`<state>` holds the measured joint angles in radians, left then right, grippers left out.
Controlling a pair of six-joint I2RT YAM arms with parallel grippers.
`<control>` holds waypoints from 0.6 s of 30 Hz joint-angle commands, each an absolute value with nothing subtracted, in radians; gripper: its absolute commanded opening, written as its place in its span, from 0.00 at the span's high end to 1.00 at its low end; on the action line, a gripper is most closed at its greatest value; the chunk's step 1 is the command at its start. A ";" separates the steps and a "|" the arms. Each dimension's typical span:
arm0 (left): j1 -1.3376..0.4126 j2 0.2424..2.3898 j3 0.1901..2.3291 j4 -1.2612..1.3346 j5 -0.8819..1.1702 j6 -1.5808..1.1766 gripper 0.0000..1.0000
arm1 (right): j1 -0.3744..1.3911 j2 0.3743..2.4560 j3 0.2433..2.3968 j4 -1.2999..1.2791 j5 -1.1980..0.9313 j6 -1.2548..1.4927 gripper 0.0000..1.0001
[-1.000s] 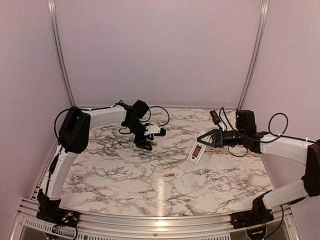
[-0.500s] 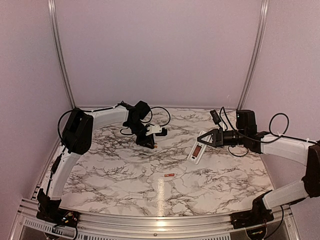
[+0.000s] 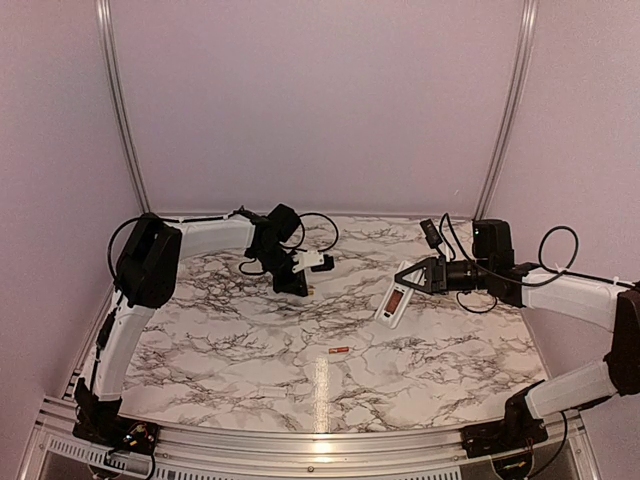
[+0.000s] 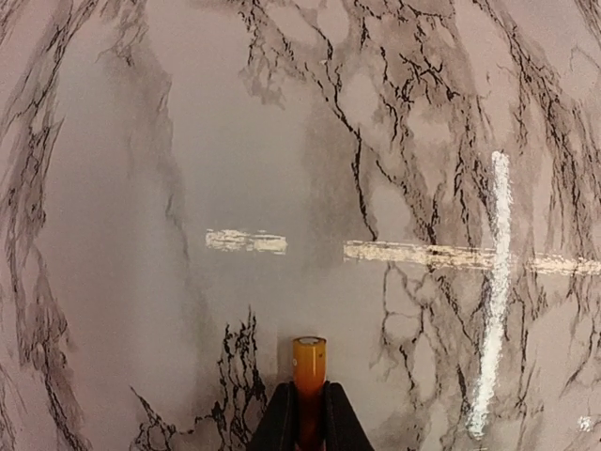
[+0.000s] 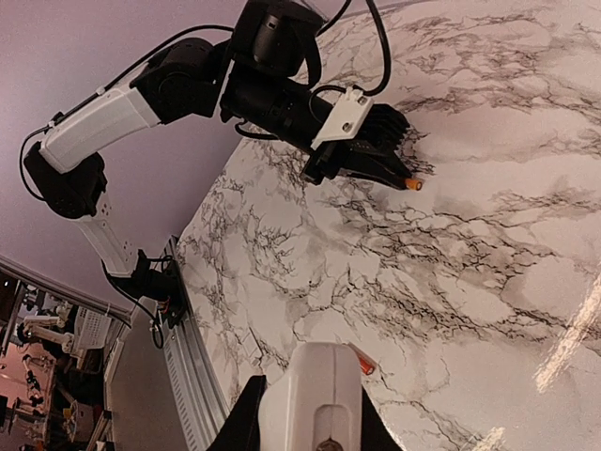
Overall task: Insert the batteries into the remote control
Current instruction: Pick up the battery from the center of the board.
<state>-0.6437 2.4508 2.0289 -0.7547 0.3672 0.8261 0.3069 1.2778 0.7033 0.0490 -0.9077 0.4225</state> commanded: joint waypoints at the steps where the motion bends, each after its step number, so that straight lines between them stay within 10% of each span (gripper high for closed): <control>1: -0.660 2.292 1.842 -0.621 0.339 0.660 1.00 | 0.298 1.271 0.719 0.063 -0.910 0.425 1.00; 18: -0.785 1.695 1.313 -0.306 -0.118 -0.151 1.00 | 0.385 1.371 0.730 0.155 -0.882 0.546 1.00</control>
